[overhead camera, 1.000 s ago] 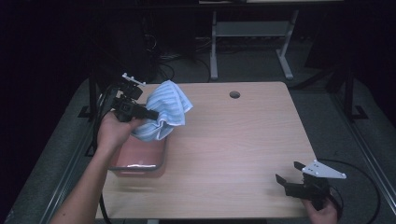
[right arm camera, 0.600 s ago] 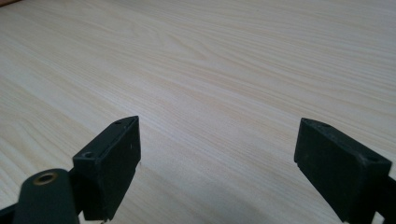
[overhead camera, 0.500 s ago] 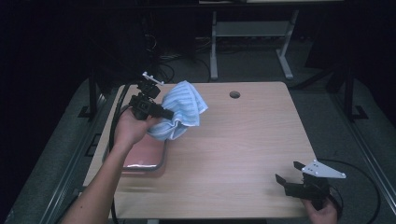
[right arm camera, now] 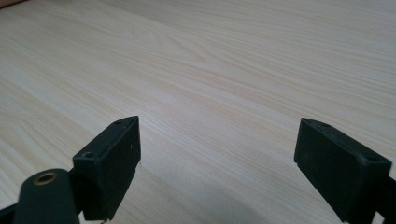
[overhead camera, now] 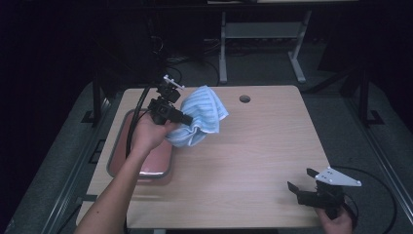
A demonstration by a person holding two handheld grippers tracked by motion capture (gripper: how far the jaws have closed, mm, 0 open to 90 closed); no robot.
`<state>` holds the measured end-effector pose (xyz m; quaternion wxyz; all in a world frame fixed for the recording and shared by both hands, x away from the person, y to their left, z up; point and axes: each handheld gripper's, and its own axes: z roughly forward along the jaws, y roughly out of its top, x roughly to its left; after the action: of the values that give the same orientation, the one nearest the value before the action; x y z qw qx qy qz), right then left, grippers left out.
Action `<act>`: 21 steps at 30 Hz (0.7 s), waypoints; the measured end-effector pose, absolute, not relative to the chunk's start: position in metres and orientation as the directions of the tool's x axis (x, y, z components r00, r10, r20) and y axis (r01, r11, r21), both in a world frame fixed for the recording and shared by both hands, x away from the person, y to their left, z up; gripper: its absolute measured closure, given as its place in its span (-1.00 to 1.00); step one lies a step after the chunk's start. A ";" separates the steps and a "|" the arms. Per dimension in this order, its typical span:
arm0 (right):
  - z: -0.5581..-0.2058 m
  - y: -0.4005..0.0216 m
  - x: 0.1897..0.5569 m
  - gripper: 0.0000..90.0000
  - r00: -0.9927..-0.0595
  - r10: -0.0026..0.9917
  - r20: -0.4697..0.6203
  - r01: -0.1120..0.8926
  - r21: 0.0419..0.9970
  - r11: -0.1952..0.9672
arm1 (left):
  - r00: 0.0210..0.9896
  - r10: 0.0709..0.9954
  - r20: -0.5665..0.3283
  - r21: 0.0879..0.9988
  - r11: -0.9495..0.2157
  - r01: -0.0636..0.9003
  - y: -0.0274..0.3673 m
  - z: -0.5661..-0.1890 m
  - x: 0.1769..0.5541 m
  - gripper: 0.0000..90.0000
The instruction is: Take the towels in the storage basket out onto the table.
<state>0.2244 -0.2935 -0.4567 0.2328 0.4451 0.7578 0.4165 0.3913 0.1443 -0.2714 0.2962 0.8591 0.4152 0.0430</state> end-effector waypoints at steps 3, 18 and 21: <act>-0.456 -0.294 0.224 -0.69 -0.494 0.869 0.019 0.480 0.839 0.255 | 0.660 0.732 -0.173 0.544 -0.487 0.683 0.137 -0.273 0.393 0.62; -0.456 -0.295 0.224 -0.69 -0.496 0.868 0.017 0.476 0.842 0.255 | 0.685 0.709 -0.167 0.522 -0.525 0.672 0.108 -0.282 0.397 0.62; -0.456 -0.295 0.225 -0.68 -0.496 0.868 0.022 0.479 0.841 0.252 | 0.693 0.703 -0.160 0.513 -0.540 0.667 0.101 -0.284 0.398 0.62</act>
<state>0.2246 -0.2946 -0.4559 0.2321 0.4452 0.7564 0.4194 0.3977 0.1013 -0.2844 0.2779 0.8770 0.3905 0.0324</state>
